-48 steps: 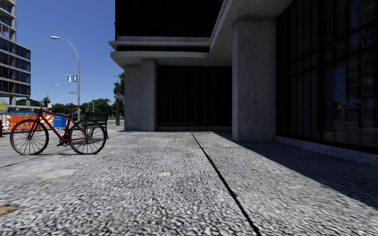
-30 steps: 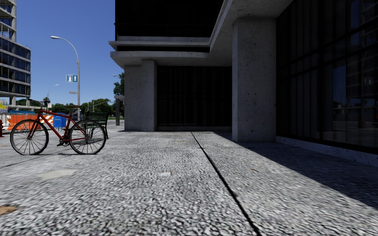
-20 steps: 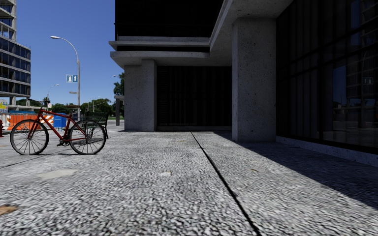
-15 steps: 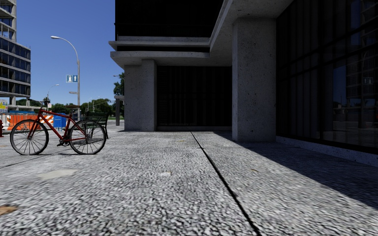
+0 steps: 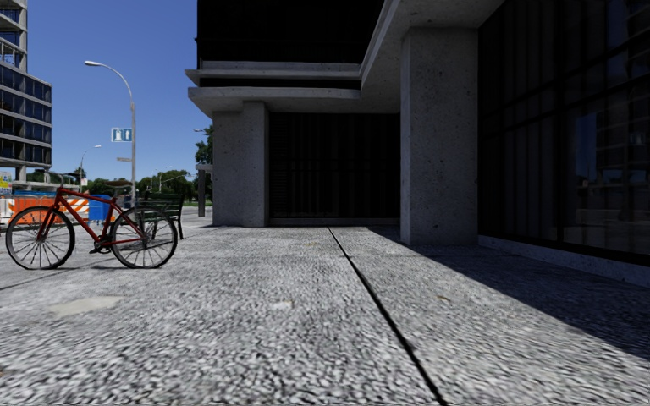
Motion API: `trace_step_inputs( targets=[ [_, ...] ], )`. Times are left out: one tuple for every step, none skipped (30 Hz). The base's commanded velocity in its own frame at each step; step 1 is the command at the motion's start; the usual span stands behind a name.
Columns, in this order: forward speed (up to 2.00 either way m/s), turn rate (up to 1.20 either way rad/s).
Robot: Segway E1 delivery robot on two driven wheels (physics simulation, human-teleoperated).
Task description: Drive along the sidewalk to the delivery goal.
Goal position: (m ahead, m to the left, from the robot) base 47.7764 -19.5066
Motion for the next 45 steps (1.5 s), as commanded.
trace_step_inputs(
  targets=[
    [0.36,0.0],
    [0.36,0.0],
    [0.36,0.0],
    [0.36,0.0],
    [0.36,0.0],
    [0.36,0.0],
    [0.36,0.0],
    [0.36,0.0],
    [0.36,0.0],
    [0.36,0.0],
    [0.38,0.0],
    [0.43,0.0],
    [0.46,0.0],
    [0.48,0.0],
    [0.5,0.0],
    [0.5,0.0],
    [0.58,0.0],
    [0.64,0.0],
    [0.67,0.0],
    [0.69,0.0],
    [0.69,0.0],
    [0.69,0.0],
    [0.7,0.0],
    [0.7,0.0],
    [0.71,0.0],
    [0.73,0.0],
    [0.73,0.0],
    [0.75,0.0],
    [0.79,0.0],
    [0.81,0.0],
    [0.82,0.0],
    [0.82,0.0],
    [0.83,0.0],
    [0.83,0.0],
    [0.84,0.0],
    [0.86,0.0],
    [0.86,0.0],
    [0.9,0.0],
    [0.92,0.0],
    [0.92,0.0],
    [0.93,0.0],
    [0.93,0.0],
    [0.93,0.0],
    [0.94,0.0],
    [0.95,0.0]
  ],
)
